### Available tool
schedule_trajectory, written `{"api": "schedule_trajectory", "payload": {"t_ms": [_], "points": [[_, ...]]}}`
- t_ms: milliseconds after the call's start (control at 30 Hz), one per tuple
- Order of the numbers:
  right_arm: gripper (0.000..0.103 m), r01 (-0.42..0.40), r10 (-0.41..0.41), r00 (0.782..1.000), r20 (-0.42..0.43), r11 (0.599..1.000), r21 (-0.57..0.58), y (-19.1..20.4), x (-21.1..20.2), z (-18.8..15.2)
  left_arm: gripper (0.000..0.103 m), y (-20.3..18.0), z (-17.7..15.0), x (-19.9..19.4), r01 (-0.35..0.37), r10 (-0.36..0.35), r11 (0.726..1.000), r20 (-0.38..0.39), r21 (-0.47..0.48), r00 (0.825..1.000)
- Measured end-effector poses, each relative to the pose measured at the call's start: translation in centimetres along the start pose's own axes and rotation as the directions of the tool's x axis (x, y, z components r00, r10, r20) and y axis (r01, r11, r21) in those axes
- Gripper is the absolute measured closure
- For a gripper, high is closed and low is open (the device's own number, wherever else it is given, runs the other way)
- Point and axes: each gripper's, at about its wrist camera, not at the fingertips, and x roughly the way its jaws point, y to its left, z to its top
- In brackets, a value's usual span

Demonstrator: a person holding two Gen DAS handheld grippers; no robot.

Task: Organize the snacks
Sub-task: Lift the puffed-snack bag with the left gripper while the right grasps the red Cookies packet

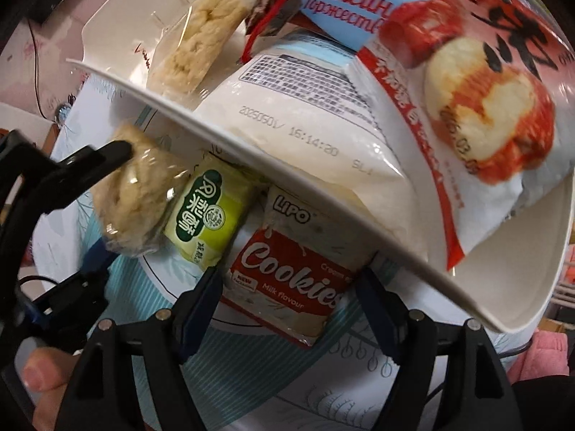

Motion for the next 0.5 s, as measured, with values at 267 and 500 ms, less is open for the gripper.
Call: {"api": "schedule_trajectory", "payload": {"t_ms": [267,500], "points": [[0.028,0.049,-0.047,0.999,0.021,0.997,-0.059,1.7,0.7,-0.5,0.05,1.6,-0.2,-2.7,0.011,-0.01,1.0,0.053,-0.011,0.999],[0.043,0.044,-0.04,0.998,0.052,0.995,-0.094,0.9,-0.1,-1.3,0.05,2.2,-0.5,-3.9,-0.014,0.013,1.0,0.068,0.006,0.998]]}}
